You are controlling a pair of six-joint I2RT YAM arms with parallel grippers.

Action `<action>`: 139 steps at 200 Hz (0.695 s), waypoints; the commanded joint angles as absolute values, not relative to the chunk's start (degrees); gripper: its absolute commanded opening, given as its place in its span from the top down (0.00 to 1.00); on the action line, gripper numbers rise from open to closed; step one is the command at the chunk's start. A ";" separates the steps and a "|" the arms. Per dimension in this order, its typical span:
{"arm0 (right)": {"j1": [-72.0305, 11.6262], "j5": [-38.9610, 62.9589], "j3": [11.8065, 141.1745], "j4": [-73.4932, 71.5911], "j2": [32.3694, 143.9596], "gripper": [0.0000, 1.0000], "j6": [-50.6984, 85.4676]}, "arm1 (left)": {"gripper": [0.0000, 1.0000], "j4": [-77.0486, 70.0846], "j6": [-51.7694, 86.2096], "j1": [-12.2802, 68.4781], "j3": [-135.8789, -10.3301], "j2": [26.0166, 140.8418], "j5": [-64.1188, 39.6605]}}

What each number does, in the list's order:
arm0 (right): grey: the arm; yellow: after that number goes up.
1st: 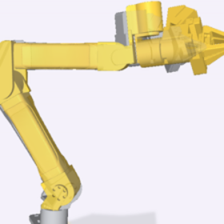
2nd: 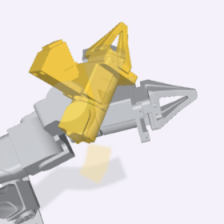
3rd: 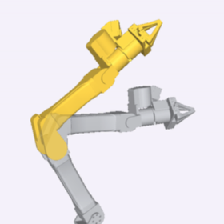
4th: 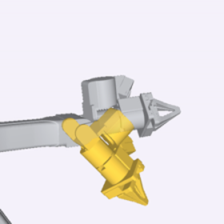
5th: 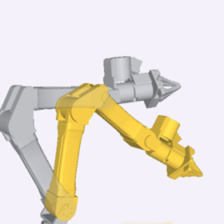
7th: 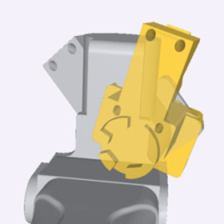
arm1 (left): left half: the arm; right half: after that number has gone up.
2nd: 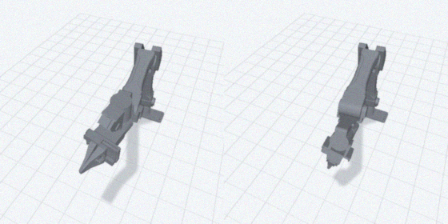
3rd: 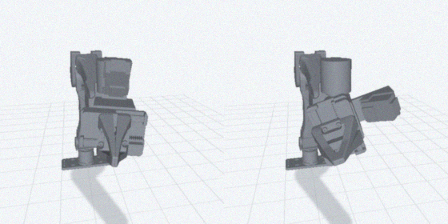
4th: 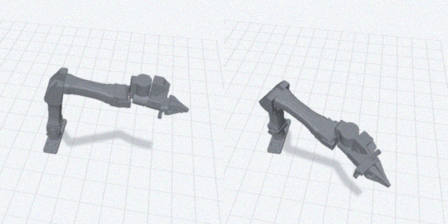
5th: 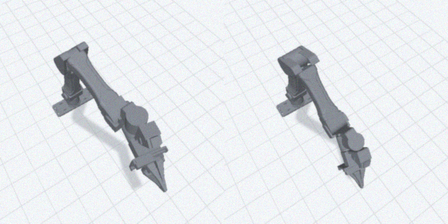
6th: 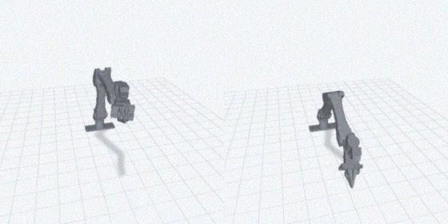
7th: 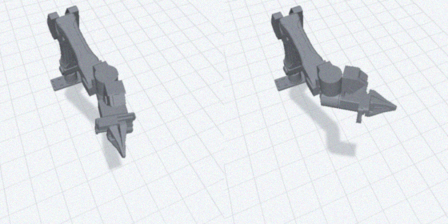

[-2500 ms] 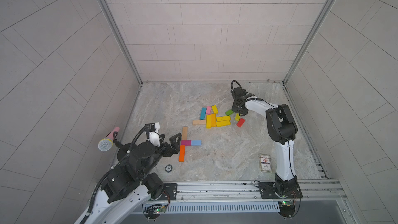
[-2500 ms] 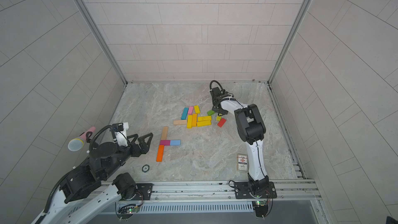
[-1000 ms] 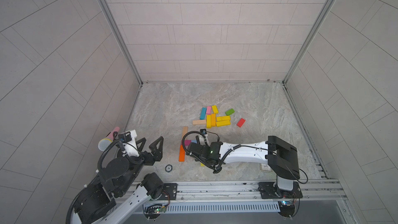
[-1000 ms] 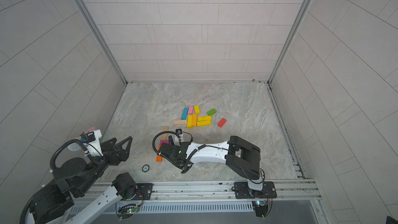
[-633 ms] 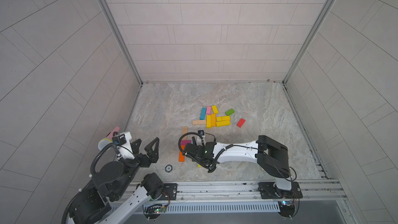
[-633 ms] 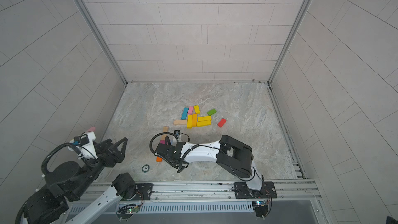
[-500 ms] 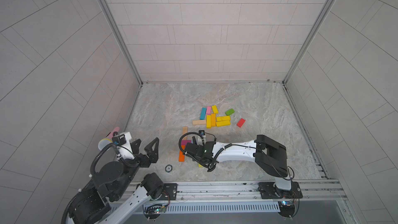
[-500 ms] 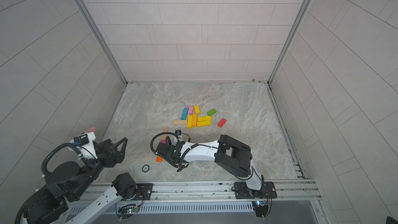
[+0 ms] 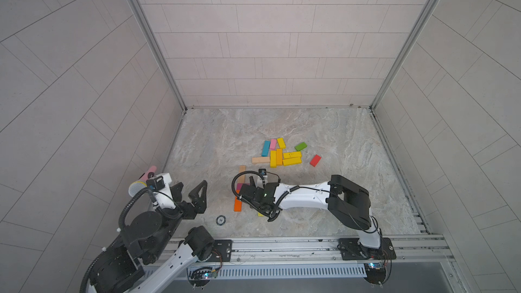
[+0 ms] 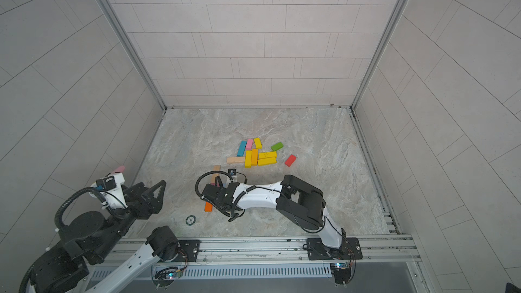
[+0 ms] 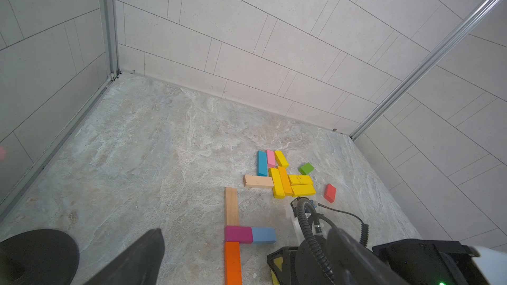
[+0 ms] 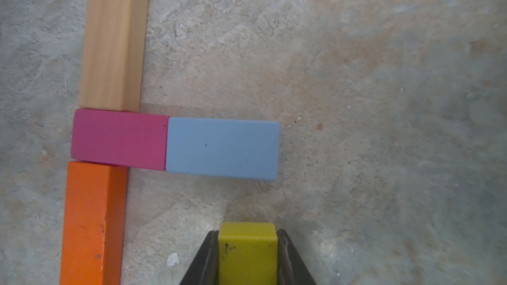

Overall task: Assemble the letter h with building blocks
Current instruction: Assemble the building block at the center of the board.

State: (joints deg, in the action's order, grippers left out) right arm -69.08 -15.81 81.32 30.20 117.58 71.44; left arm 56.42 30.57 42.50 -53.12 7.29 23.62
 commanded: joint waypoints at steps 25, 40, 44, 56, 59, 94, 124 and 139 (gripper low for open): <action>-68.39 -16.70 82.42 32.08 118.81 0.71 72.62 | 0.00 57.30 29.27 42.14 -54.32 6.45 25.05; -68.16 -16.78 82.62 32.11 118.91 0.71 72.51 | 0.00 57.35 29.27 42.14 -54.32 6.50 25.11; -68.07 -16.79 82.74 32.15 119.03 0.71 72.45 | 0.00 57.38 29.20 42.23 -54.32 6.50 25.14; -67.84 -16.79 82.97 32.26 119.18 0.71 72.51 | 0.00 57.36 29.11 42.18 -54.32 6.50 25.30; -67.76 -16.79 83.03 32.26 119.26 0.71 72.48 | 0.00 57.39 29.09 42.14 -54.32 6.50 25.31; -67.58 -16.78 84.18 32.60 120.21 0.70 72.07 | 0.00 57.57 28.92 42.14 -54.32 6.42 25.71; -67.33 -16.80 84.12 32.78 120.49 0.69 71.99 | 0.00 57.69 28.72 42.19 -54.32 6.41 25.92; -67.19 -16.71 84.18 32.76 120.58 0.69 72.06 | 0.00 57.73 28.68 42.19 -54.32 6.33 26.02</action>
State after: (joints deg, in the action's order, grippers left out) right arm -67.44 -15.64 83.59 30.63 119.37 71.40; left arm 57.04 29.91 42.50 -53.15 7.05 24.73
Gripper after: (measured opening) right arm 0.334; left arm 0.998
